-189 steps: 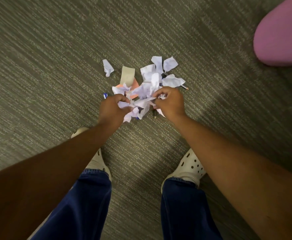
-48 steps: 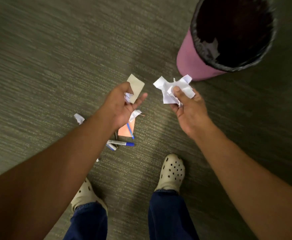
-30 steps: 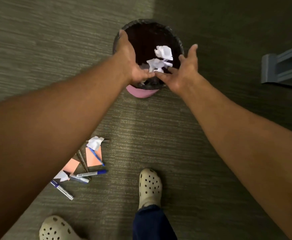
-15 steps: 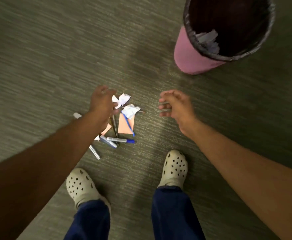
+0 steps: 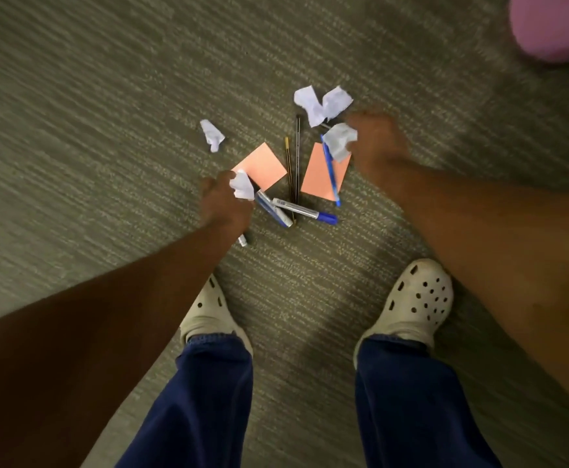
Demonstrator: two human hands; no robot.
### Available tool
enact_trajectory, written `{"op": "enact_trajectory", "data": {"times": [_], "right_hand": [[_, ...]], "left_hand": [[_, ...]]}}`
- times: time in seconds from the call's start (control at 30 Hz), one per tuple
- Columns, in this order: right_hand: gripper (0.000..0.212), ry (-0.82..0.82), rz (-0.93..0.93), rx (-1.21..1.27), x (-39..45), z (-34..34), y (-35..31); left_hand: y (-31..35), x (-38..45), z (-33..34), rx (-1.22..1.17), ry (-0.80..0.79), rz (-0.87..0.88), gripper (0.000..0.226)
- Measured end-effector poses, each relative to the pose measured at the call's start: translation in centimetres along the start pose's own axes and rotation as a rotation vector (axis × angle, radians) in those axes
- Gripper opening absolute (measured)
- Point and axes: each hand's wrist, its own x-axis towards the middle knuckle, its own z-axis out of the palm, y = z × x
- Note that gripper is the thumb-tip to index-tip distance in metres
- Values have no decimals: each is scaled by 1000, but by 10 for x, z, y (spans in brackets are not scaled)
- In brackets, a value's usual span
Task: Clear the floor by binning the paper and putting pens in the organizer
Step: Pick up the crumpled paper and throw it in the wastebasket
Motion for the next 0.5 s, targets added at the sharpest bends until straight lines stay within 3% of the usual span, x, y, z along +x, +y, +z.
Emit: {"op": "enact_trajectory", "data": {"times": [0.13,0.2,0.33,0.43,0.5], "right_hand": [[26,46,-80,38,-4,6,8],[21,133,-130,155,-15,8,11],[11,155,-227,316,-33,13,22],[10,162,-192,337,-28,5,19],[5,175,-135,344,-13,-3,12]], "left_hand": [[-3,22,8,-14,2,143,79],[0,32,7,-25,-13,143,76],[7,43,-5,-169,66,167,43],[1,47,-13,-239,78,107,19],[-1,50,-18,-271,112,113,16]]}}
